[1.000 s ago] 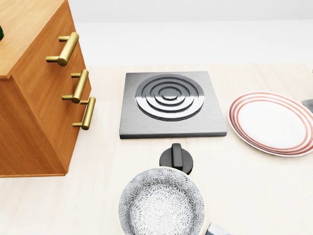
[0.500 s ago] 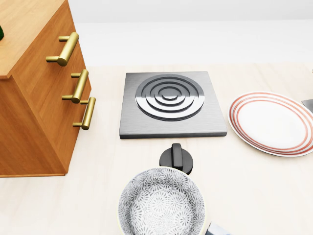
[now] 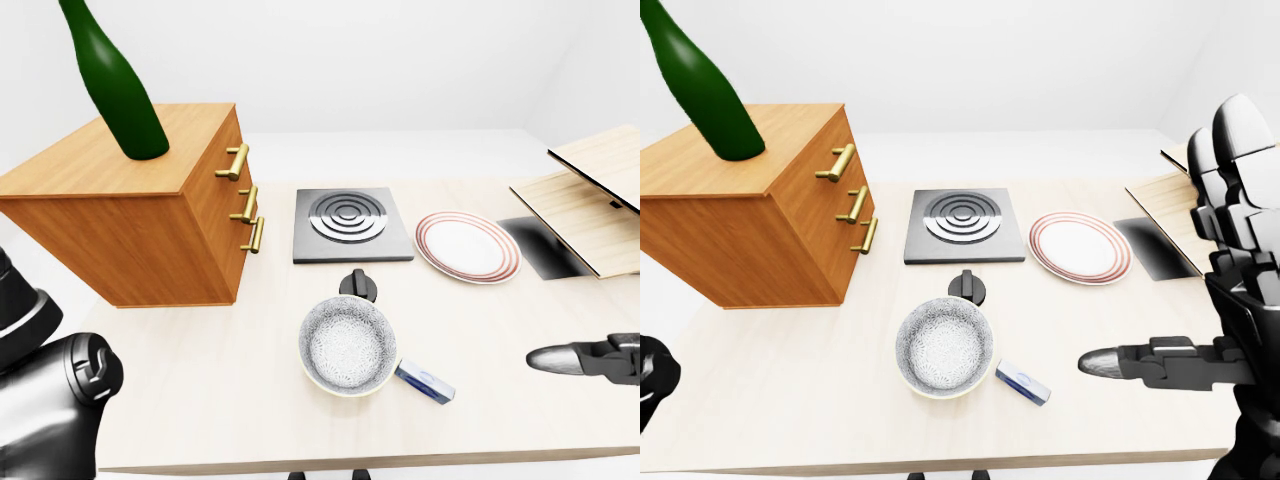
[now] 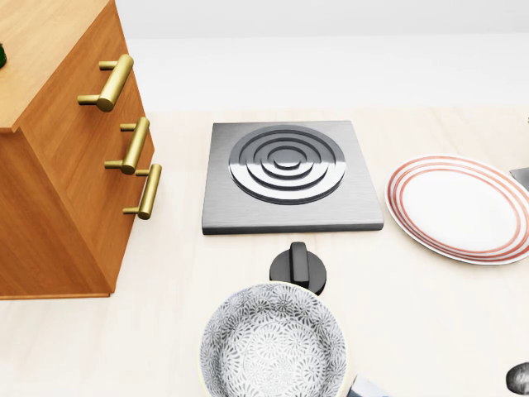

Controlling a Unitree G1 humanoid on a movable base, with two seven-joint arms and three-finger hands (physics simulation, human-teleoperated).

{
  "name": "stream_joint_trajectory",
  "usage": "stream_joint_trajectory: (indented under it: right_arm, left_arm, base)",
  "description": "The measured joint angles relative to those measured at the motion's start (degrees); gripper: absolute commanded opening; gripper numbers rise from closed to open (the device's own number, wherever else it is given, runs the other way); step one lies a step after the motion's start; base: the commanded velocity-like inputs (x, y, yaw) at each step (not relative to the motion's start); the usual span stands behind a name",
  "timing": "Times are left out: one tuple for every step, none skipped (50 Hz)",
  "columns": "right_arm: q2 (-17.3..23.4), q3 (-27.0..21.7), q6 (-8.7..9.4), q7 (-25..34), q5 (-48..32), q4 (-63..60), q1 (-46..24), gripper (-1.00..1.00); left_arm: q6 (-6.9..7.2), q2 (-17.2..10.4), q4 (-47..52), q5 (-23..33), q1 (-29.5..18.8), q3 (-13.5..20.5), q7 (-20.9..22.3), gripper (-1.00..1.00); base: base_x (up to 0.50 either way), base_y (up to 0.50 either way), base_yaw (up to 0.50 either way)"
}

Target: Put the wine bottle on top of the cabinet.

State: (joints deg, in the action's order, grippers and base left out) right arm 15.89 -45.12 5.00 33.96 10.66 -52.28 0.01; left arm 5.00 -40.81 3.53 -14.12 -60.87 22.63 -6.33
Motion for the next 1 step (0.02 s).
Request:
stream_joint_trajectory:
  right_arm:
    - [-0.62,0.37,0.00,-0.02,-0.27,-0.74,0.48,1.00]
  left_arm:
    - [0.00,0.53,3.36,-1.51,2.45,0.70,-0.52,1.00]
  base:
    - [0.00,0.00,0.00]
